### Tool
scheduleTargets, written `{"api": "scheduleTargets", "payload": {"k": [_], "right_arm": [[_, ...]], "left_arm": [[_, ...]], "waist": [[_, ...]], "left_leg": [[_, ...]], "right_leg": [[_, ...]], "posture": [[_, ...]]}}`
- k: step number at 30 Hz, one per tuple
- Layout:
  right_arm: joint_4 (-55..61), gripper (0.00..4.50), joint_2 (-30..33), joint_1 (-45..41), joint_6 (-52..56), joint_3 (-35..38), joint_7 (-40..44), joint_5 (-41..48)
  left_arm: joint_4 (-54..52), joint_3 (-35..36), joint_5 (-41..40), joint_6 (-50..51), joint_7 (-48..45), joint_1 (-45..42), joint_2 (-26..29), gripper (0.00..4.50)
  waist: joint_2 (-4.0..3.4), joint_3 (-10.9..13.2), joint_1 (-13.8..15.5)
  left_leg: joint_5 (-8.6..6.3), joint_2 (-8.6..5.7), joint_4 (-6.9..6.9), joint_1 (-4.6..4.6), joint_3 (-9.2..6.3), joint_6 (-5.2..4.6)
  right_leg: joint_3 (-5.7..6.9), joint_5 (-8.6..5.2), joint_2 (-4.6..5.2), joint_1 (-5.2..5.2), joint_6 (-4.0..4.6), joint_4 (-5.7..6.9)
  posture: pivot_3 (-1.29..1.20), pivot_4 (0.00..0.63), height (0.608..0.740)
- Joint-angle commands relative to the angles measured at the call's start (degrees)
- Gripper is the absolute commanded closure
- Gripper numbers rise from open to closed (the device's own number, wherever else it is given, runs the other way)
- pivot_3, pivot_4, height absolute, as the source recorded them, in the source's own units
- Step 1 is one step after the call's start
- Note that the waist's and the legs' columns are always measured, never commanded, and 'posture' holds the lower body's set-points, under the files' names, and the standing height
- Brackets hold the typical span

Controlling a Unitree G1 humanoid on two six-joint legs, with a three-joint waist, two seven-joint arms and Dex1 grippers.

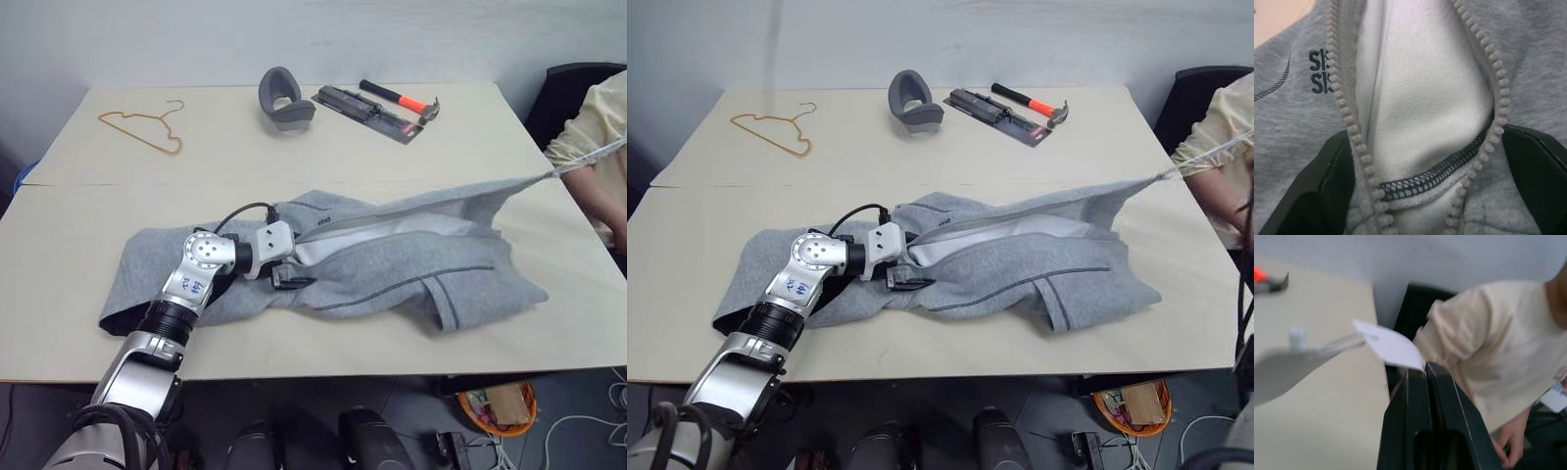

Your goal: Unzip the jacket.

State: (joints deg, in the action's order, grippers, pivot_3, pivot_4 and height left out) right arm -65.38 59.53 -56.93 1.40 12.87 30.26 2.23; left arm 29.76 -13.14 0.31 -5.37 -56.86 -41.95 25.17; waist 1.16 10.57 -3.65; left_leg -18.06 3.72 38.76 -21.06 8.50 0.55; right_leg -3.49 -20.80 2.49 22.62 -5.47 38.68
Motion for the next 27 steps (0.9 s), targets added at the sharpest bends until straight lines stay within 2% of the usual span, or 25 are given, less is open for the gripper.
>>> {"api": "scheduleTargets", "payload": {"k": [1,3,6,8,12,17,22,25,27], "right_arm": [[2.5,4.44,-0.7,3.5,-0.4,-2.6,2.6,-1.9],[3.5,4.44,-0.5,4.9,-0.4,-3.1,4.3,-2.0],[5.2,3.78,0.3,6.4,0.9,-3.9,8.3,-1.8],[6.7,3.15,1.5,7.8,0.6,-4.8,11.2,-2.7],[11.4,1.76,6.1,10.9,1.7,-4.7,20.9,-1.3],[17.3,0.07,14.5,18.5,1.8,-1.9,37.5,3.2],[25.3,0.02,21.6,31.6,11.2,8.8,58.9,15.1],[30.5,0.02,24.8,42.7,19.2,16.2,62.2,23.3],[33.1,0.02,24.8,47.7,21.0,20.7,62.2,25.6]], "left_arm": [[0.9,0.2,0.7,2.1,0.3,1.5,0.7,0.00],[0.7,0.8,0.3,2.4,-0.1,1.3,1.2,0.00],[-2.3,2.4,-1.9,5.1,-2.0,1.4,2.5,0.00],[-6.1,3.8,-4.8,9.4,-4.9,1.9,4.3,0.00],[-13.2,6.7,-10.2,17.1,-11.9,2.5,11.3,0.00],[-15.5,13.1,-18.1,27.1,-22.0,-0.3,23.7,0.00],[-11.0,17.5,-22.7,34.7,-31.0,-5.1,35.1,0.00],[-8.9,18.9,-23.7,35.1,-33.6,-5.9,39.2,0.00],[-8.3,19.2,-23.9,34.4,-33.2,-5.7,40.6,0.00]], "waist": [[-0.01,0.0,-0.1],[-0.17,0.0,-0.3],[-0.28,0.0,-0.8],[-0.28,0.0,-1.2],[-0.30,0.0,-1.4],[-0.34,0.1,-1.3],[-0.25,0.1,-1.1],[-0.24,0.1,-1.1],[-0.23,0.1,-1.1]], "left_leg": [[0.00,-0.01,0.00,0.01,0.03,0.00],[0.00,-0.02,0.00,0.00,0.03,0.00],[0.00,-0.02,0.00,0.00,0.07,0.00],[0.01,0.03,-0.02,-0.01,0.03,0.01],[0.02,0.07,-0.19,-0.02,0.02,0.10],[0.02,0.05,-0.25,-0.06,0.04,0.10],[0.00,0.00,-0.22,-0.04,0.01,0.06],[-0.03,-0.04,-0.24,-0.01,0.02,0.01],[-0.04,-0.01,-0.26,0.00,-0.01,0.00]], "right_leg": [[0.00,0.00,0.01,0.01,0.00,0.02],[0.02,0.00,0.00,0.03,-0.01,0.05],[0.05,0.00,-0.01,0.05,-0.01,0.06],[0.05,0.00,-0.05,0.05,-0.01,0.06],[0.06,-0.01,-0.12,0.12,-0.01,0.01],[0.09,-0.01,-0.10,0.17,-0.01,-0.07],[0.20,-0.01,-0.17,0.08,-0.01,-0.17],[0.18,-0.01,-0.12,0.04,-0.02,-0.22],[0.13,-0.01,-0.02,0.03,-0.02,-0.25]], "posture": [[0.00,0.150,0.740],[0.00,0.150,0.740],[0.00,0.150,0.740],[0.00,0.150,0.740],[0.00,0.150,0.740],[0.00,0.150,0.740],[0.00,0.150,0.740],[0.00,0.150,0.740],[0.00,0.150,0.740]]}}
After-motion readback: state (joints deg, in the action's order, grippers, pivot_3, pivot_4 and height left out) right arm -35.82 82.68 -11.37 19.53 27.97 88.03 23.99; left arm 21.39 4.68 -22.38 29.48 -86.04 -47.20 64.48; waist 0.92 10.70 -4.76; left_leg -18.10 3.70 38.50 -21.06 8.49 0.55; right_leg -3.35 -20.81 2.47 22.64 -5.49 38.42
